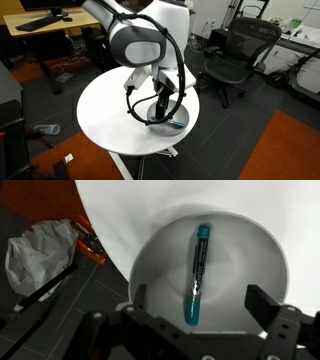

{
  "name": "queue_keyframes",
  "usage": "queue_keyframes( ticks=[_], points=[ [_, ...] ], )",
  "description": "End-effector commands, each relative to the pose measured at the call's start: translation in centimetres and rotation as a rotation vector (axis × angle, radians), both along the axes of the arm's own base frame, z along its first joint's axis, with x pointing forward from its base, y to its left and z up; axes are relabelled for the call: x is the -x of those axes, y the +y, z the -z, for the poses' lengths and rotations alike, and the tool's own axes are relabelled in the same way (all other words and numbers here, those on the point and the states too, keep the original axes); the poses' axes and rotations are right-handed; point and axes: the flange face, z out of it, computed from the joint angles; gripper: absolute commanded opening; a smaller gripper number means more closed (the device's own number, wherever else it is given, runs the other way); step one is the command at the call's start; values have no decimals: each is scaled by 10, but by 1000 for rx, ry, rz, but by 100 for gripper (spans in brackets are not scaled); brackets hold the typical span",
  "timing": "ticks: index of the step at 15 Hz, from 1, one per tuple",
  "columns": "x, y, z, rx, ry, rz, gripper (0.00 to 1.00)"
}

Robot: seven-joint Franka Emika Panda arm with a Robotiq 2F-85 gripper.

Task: Put the marker on the table

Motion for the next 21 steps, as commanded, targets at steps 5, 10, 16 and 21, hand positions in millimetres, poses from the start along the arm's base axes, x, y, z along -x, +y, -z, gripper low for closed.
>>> queue_keyframes(
  ticks=[5, 10, 16, 21],
  points=[
    [-16, -17, 28, -14, -6, -28, 100],
    [-27, -23, 41, -4, -12, -31, 100],
    [-38, -25, 58, 8, -7, -33, 100],
    [-43, -27, 70, 8, -3, -32, 72]
  ],
)
